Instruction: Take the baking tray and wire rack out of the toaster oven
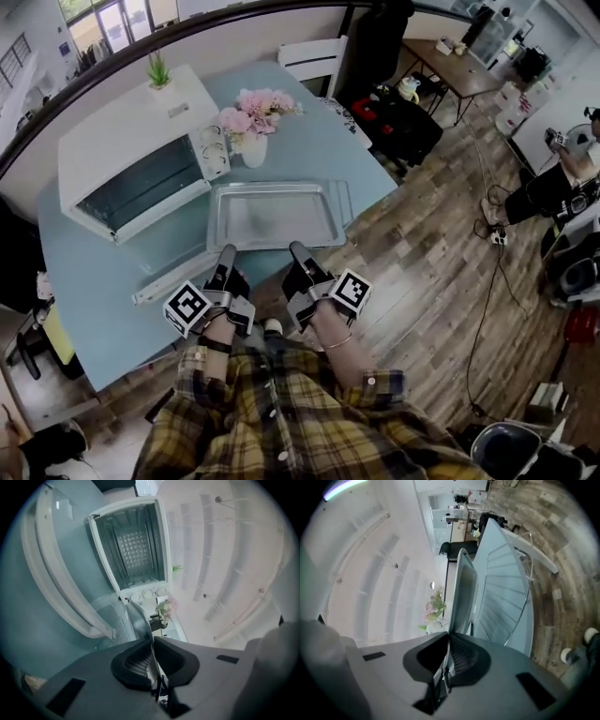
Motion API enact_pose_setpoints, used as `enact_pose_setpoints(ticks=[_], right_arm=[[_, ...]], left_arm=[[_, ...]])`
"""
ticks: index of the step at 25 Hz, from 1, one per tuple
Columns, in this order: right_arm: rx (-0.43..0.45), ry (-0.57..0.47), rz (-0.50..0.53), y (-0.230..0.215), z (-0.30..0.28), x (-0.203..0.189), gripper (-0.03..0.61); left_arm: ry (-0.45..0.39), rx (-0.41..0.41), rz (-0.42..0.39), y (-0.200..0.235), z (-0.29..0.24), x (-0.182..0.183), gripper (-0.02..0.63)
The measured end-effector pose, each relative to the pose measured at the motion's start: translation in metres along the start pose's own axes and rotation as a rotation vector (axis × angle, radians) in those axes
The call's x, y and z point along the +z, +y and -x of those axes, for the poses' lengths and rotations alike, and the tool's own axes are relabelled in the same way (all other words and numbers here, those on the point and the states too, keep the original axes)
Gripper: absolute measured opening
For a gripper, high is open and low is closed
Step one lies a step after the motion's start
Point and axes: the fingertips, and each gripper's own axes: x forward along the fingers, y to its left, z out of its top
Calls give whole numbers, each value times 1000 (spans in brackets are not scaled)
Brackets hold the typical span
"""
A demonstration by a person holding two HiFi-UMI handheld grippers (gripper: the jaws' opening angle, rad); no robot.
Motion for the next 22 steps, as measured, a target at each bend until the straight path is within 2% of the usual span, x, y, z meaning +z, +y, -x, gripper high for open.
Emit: enact_pose_setpoints(ticks=[6,10,13,22], right_arm=[[-53,-135,8,-21,34,52,20],[-98,-179,-7,-39,48,68,21],[-125,-189,-31,-52,51,71,20],[-203,-187,-100,-89,42,72,20]], left_arm=[[150,22,10,8,-43,-52,18],[207,37,39,19,-61,-74,19],[220,63,66,33,-66,-81,21],[240,183,40,71,-68,-84,38]])
